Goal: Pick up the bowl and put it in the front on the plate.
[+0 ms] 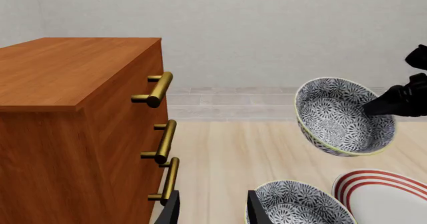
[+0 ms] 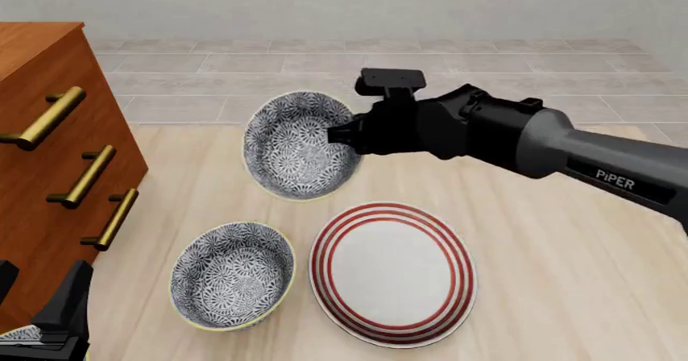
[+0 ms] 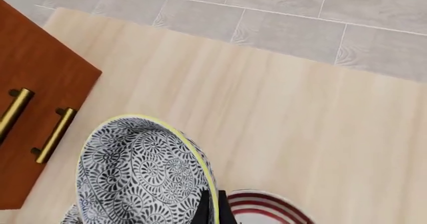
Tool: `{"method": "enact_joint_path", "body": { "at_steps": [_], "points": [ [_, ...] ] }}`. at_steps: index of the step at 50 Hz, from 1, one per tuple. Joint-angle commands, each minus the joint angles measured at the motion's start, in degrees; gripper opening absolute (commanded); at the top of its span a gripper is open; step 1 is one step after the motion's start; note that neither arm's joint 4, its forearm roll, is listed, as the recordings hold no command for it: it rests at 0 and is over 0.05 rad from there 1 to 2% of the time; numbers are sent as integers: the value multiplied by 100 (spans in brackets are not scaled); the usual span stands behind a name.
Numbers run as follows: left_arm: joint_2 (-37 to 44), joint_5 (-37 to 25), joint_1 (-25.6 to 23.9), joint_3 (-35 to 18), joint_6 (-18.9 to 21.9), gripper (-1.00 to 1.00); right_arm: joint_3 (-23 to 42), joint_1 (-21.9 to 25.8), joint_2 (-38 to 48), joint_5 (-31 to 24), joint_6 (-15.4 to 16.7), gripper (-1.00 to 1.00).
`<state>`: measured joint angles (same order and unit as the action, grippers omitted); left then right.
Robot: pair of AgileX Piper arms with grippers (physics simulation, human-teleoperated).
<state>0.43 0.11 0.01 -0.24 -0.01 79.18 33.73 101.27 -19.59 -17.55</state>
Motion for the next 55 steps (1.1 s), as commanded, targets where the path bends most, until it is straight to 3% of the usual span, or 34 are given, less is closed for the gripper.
{"method": "enact_joint_path", "body": {
  "at_steps": [1, 21, 42, 55],
  "points": [
    [0, 0, 0, 0, 0, 100, -526, -74, -418, 63, -102, -100],
    [-2, 0, -1, 0, 1, 100, -1222, 67, -919, -190, -157, -100],
    [0, 0, -1, 0, 0, 100, -1346, -144, -1327, -821, 75, -100],
    [0, 0, 0, 0, -1, 100, -1755, 89, -1689, -944, -98, -100]
  ]
}}
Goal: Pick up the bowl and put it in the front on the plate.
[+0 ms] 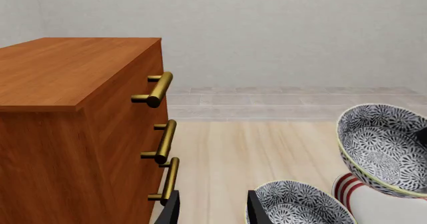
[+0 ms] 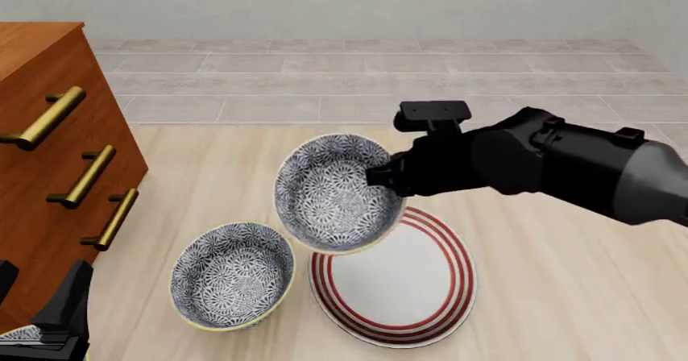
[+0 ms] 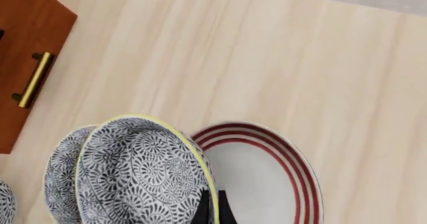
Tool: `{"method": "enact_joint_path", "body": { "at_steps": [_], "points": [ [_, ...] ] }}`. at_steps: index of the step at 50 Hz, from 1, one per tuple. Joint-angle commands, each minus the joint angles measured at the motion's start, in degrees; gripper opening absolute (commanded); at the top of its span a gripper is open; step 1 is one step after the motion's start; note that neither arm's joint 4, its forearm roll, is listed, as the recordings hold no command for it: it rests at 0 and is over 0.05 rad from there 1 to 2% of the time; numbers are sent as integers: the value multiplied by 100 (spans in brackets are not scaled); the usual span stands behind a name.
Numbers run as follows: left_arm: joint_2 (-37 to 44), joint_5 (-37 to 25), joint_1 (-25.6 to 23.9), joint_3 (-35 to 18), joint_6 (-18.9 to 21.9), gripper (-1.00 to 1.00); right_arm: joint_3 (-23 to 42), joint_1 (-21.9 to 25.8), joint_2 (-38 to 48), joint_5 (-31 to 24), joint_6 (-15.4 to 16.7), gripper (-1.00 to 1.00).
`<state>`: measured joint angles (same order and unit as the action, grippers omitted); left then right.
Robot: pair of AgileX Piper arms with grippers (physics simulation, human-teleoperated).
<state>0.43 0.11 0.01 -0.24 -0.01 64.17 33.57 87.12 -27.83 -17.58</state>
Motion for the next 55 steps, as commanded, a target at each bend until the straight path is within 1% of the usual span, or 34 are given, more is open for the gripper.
{"method": "enact_joint_path", "body": {
  "at_steps": [1, 4, 8, 11, 18, 22, 24, 29, 37, 39, 44, 46, 47, 55],
  "points": [
    [0, 0, 0, 0, 0, 100, -291, 132, -293, -123, -104, -100],
    [0, 0, -1, 0, 0, 100, -527, 280, -474, -118, -239, -100],
    [-1, 0, 0, 0, 0, 100, -718, 292, -619, -103, -292, -100],
    [0, 0, 0, 0, 0, 100, -875, 272, -721, -80, -332, -100],
    [0, 0, 0, 0, -1, 100, -1004, 171, -823, -59, -342, -100],
    [-1, 0, -1, 0, 1, 100, -1244, 45, -932, 43, -350, -100],
    [0, 0, 1, 0, -1, 100, -1405, 99, -1044, 100, -405, -100],
    [0, 0, 0, 0, 1, 100, -1595, -22, -1137, 209, -426, -100],
    [-1, 0, 1, 0, -1, 100, -2023, -73, -1336, 433, -515, -100],
    [0, 0, 1, 0, 1, 100, -2134, -134, -1347, 509, -491, -100],
    [1, 0, 0, 0, 0, 100, -2391, -142, -1414, 699, -571, -100],
    [-1, 0, -1, 0, 0, 100, -2432, -200, -1365, 769, -510, -100],
    [-1, 0, 0, 0, 0, 100, -2476, -197, -1431, 792, -561, -100],
    [0, 0, -1, 0, 0, 100, -2859, -231, -1446, 1113, -597, -100]
  ]
}}
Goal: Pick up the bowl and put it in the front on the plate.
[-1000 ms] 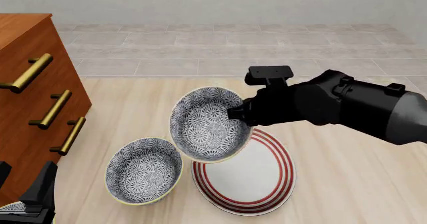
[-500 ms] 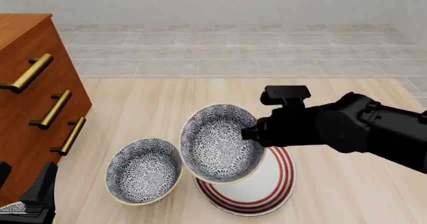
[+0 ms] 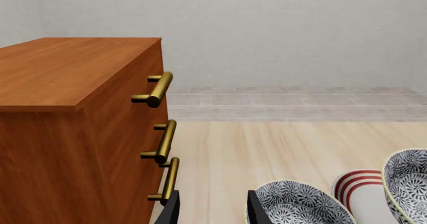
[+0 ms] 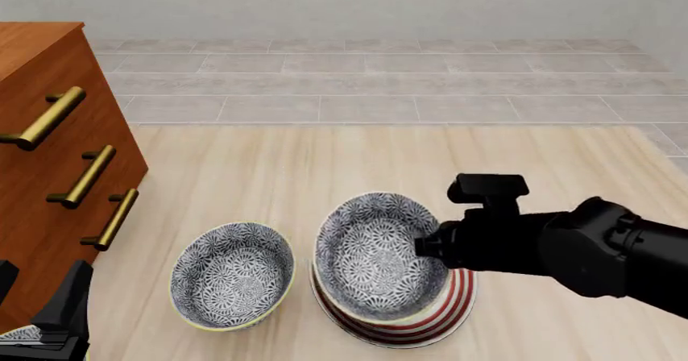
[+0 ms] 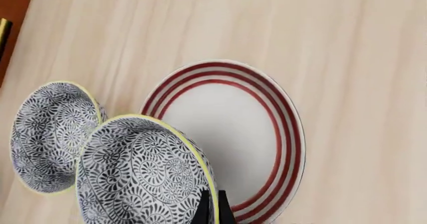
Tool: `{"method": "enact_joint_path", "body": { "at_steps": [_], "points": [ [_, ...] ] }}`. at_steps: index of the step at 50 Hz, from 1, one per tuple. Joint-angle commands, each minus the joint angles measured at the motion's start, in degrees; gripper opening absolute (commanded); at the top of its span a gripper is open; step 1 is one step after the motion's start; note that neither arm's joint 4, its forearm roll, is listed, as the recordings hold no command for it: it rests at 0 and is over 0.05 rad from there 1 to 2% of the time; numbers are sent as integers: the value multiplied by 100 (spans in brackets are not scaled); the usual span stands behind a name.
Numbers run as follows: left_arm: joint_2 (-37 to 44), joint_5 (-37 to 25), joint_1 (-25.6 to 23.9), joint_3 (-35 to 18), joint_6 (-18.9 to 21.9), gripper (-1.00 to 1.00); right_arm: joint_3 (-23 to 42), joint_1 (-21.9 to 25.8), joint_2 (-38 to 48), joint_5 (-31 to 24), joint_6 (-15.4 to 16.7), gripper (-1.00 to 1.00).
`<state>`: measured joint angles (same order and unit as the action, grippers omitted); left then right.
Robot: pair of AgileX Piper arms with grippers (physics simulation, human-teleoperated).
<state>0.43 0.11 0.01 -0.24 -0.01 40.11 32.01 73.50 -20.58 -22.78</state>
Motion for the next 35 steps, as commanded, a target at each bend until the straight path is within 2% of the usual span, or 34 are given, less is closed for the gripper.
{"method": "enact_joint_path", "body": {
  "at_steps": [1, 14, 35],
  "points": [
    [-1, 0, 0, 0, 0, 100, -471, -95, -62, 418, -72, -100],
    [0, 0, 0, 0, -1, 100, -806, -166, -49, 723, -72, -100],
    [0, 0, 1, 0, 0, 100, -732, -229, 473, 1150, -74, -100]
  ]
}}
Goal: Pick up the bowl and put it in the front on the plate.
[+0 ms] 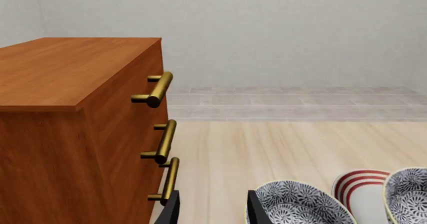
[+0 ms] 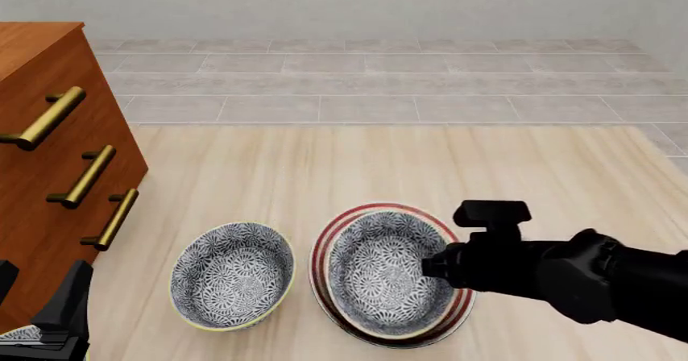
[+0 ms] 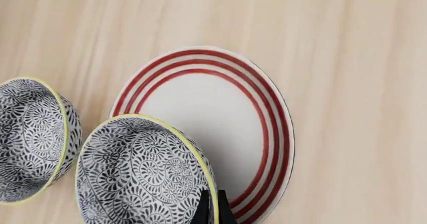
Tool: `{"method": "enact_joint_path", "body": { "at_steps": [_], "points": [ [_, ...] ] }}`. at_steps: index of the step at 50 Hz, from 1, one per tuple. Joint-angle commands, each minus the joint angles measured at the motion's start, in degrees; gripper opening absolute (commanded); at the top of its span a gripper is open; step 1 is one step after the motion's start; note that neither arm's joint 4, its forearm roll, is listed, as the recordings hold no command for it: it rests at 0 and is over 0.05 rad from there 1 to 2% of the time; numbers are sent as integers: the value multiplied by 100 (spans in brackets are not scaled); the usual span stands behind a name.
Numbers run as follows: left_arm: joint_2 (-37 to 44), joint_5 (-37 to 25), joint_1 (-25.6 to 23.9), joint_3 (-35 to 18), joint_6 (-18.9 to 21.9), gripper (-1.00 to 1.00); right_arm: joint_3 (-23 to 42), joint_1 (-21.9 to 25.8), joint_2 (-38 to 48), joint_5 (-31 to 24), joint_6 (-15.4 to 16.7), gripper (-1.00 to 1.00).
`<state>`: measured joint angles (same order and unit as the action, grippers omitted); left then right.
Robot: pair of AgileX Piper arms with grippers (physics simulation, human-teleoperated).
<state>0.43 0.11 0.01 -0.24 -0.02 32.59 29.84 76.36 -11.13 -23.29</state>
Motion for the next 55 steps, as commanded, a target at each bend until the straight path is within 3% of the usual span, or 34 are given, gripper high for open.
{"method": "enact_joint_path", "body": {
  "at_steps": [1, 19, 55],
  "points": [
    [0, 0, -1, 0, 1, 100, 15, -25, 201, 213, -13, -100],
    [-1, 0, 0, 0, -1, 100, 234, -192, 496, 260, 121, -100],
    [0, 0, 0, 0, 0, 100, 64, -84, 495, 438, 54, -100]
  ]
}}
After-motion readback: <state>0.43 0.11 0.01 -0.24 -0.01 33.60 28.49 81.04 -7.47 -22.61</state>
